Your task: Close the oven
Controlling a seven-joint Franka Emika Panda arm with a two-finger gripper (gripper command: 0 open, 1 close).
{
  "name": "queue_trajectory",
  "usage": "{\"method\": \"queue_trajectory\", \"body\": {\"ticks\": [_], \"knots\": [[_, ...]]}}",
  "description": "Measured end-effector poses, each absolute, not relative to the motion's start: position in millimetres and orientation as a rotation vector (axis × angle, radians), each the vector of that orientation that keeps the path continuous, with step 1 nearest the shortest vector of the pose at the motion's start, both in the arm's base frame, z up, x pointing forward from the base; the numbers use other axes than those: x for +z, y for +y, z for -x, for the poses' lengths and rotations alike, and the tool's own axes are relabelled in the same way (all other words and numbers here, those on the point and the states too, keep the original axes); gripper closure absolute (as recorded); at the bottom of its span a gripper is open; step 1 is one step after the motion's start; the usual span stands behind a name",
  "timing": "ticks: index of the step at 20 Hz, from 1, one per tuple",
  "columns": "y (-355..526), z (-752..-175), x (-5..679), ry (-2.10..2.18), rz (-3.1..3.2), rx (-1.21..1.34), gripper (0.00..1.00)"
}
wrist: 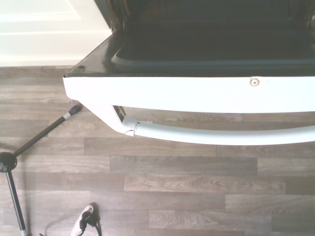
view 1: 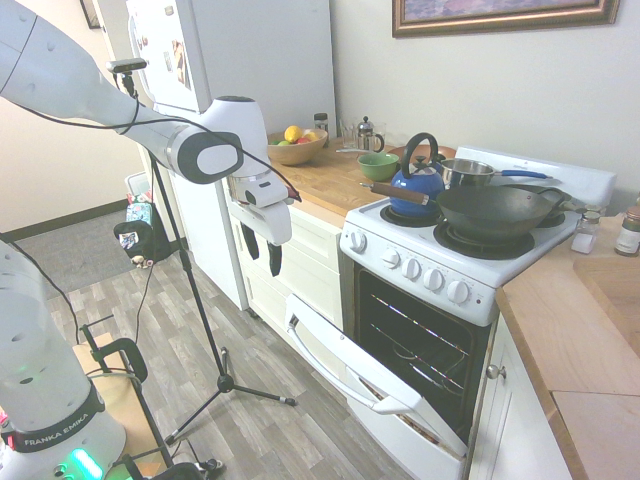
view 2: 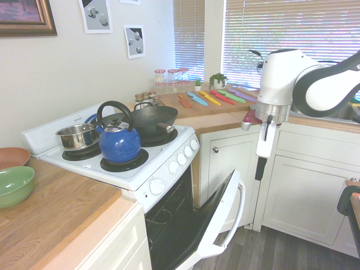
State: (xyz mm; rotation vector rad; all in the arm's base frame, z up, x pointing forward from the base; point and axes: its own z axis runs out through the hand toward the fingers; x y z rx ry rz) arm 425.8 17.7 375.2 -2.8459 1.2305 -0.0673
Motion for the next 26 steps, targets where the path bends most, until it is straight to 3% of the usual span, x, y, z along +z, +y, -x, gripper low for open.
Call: {"method": "queue_trajectory", "body": {"ticks": [8, 19, 26], "knots": [[17, -432, 348, 1.307, 2.834, -0.026, 0.0], [-4, -449, 209, 1.297, 2.904, -0.041, 0.0], [20, -447, 158, 1.25, 2.887, -0.082, 0.0]]}}
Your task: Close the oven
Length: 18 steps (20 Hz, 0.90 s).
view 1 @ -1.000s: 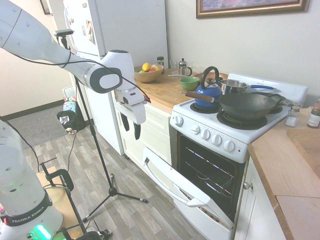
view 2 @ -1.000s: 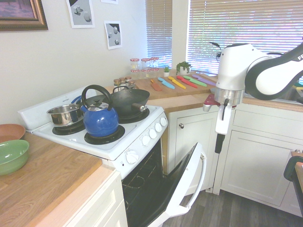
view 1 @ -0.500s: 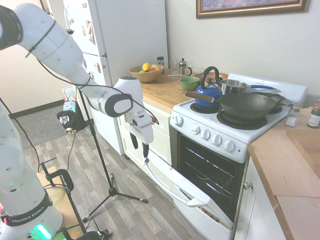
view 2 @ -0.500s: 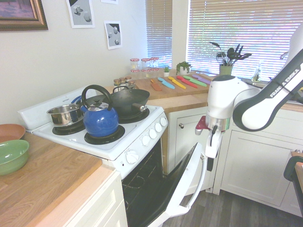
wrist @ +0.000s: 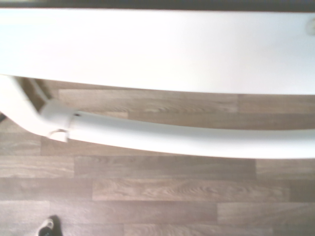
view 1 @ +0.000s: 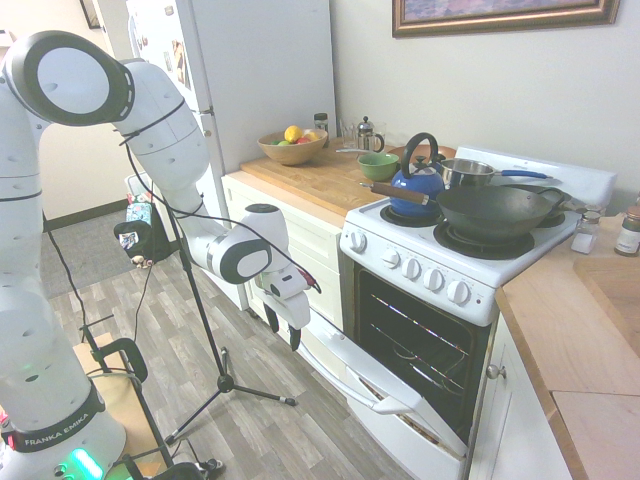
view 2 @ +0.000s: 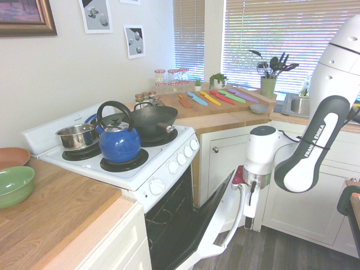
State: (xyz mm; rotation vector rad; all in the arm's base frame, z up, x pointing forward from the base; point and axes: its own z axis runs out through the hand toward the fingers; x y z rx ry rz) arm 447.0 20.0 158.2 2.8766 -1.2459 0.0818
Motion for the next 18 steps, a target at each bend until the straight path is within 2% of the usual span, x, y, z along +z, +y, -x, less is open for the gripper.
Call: {"method": "queue_trajectory", "body": {"ticks": [9, 18], "knots": [[37, -469, 124, -1.262, -2.906, 0.145, 0.0], [7, -542, 102, -1.316, -2.87, 0.238, 0.0]]}}
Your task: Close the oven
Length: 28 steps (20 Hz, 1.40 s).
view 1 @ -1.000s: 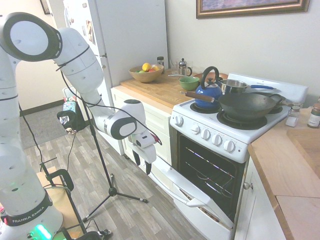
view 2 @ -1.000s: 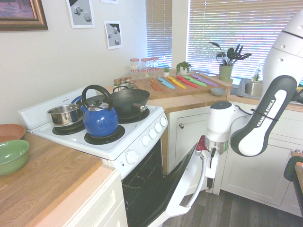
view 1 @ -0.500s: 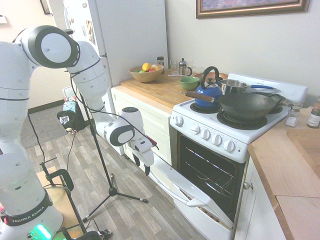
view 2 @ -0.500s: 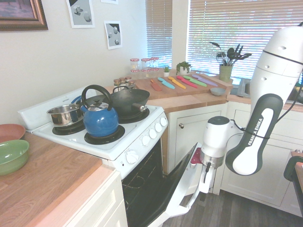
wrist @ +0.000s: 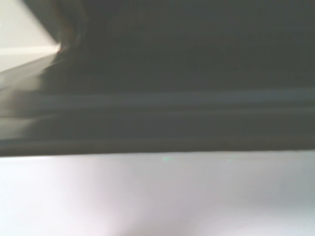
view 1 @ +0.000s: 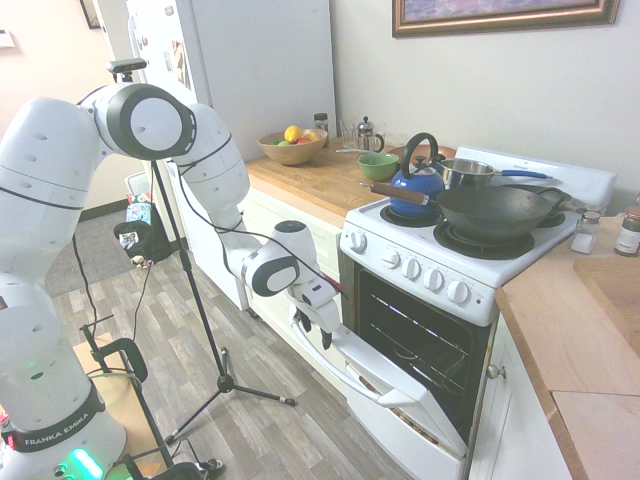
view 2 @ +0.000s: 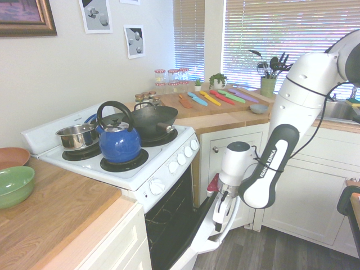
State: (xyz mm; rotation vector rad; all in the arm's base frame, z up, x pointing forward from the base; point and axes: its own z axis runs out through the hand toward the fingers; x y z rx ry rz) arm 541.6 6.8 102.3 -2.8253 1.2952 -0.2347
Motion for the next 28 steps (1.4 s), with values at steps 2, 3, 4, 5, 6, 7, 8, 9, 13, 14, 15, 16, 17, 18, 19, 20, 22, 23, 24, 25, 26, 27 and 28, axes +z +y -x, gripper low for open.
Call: {"method": "queue_trajectory", "body": {"ticks": [2, 3, 4, 5, 6, 7, 8, 9, 13, 14, 15, 16, 17, 18, 19, 20, 22, 23, 24, 25, 26, 27, 28], "knots": [[-4, -555, 97, 1.304, 2.83, -0.252, 0.0], [-5, -560, 95, 1.299, 2.832, -0.256, 0.0], [-4, -564, 94, 1.292, 2.835, -0.258, 0.0], [0, -567, 95, 1.28, 2.837, -0.262, 0.0], [7, -570, 97, 1.261, 2.841, -0.267, 0.0], [16, -574, 100, 1.237, 2.845, -0.276, 0.0], [26, -577, 102, 1.219, 2.849, -0.279, 0.0], [35, -580, 105, 1.222, 2.841, -0.282, 0.0], [47, -601, 121, 1.215, 2.834, -0.328, 0.0], [48, -606, 125, 1.212, 2.834, -0.341, 0.0], [49, -611, 129, 1.21, 2.834, -0.354, 0.0], [50, -615, 132, 1.212, 2.831, -0.366, 0.0], [51, -619, 133, 1.219, 2.826, -0.374, 0.0], [57, -623, 134, 1.226, 2.817, -0.38, 0.0], [64, -627, 134, 1.239, 2.803, -0.387, 0.0], [64, -630, 137, 1.25, 2.798, -0.395, 0.0], [67, -635, 144, 1.242, 2.79, -0.411, 0.0], [67, -637, 151, 1.233, 2.787, -0.424, 0.0], [69, -639, 160, 1.223, 2.782, -0.438, 0.0], [72, -640, 170, 1.21, 2.78, -0.446, 0.0], [76, -638, 181, 1.198, 2.778, -0.445, 0.0], [77, -633, 190, 1.191, 2.781, -0.434, 0.0], [79, -626, 196, 1.186, 2.789, -0.413, 0.0]]}}
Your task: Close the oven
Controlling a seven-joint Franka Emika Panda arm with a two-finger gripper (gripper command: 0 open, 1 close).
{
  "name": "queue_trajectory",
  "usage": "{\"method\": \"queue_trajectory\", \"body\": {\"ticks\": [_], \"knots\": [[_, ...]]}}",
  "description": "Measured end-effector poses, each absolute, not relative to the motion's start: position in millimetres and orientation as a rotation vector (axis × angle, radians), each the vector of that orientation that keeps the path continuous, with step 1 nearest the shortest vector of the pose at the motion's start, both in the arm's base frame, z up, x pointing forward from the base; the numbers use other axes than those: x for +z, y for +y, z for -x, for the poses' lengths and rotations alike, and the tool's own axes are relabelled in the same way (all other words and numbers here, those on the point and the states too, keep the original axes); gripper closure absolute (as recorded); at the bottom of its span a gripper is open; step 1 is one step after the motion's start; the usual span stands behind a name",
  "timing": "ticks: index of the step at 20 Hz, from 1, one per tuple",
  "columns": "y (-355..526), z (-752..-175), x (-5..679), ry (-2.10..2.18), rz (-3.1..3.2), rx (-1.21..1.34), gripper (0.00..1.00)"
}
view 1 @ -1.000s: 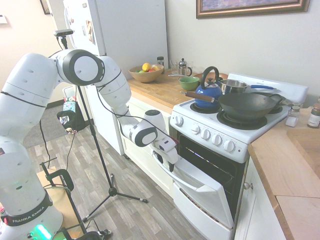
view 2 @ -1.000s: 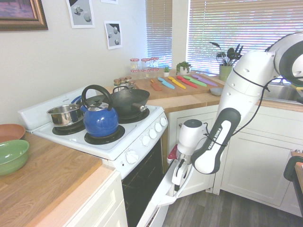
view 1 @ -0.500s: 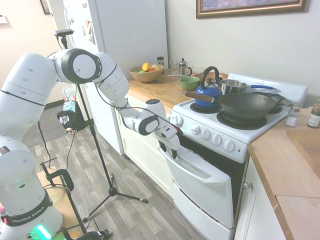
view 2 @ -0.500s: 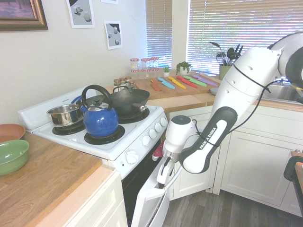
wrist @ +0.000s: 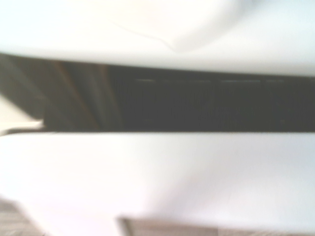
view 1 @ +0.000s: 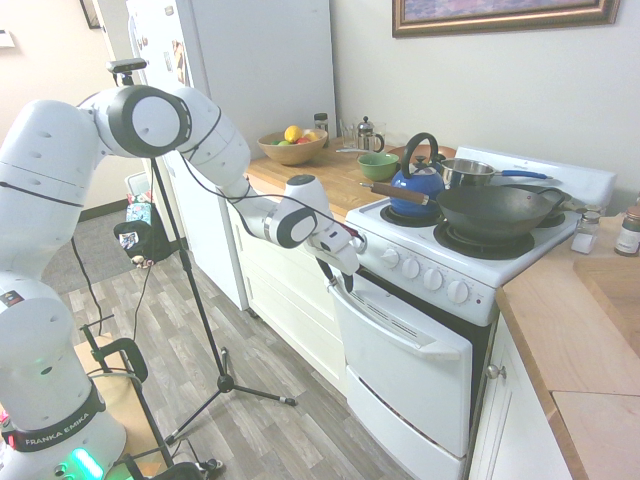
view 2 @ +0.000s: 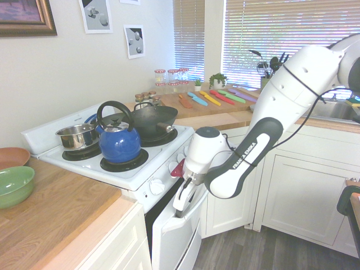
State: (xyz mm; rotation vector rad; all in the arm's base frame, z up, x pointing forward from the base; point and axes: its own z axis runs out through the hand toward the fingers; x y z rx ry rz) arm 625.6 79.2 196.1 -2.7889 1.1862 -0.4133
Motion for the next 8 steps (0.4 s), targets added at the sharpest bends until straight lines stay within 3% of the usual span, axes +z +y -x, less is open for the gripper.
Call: {"method": "queue_trajectory", "body": {"ticks": [8], "knots": [[53, -550, 261, 1.202, 2.855, -0.165, 0.0]]}}
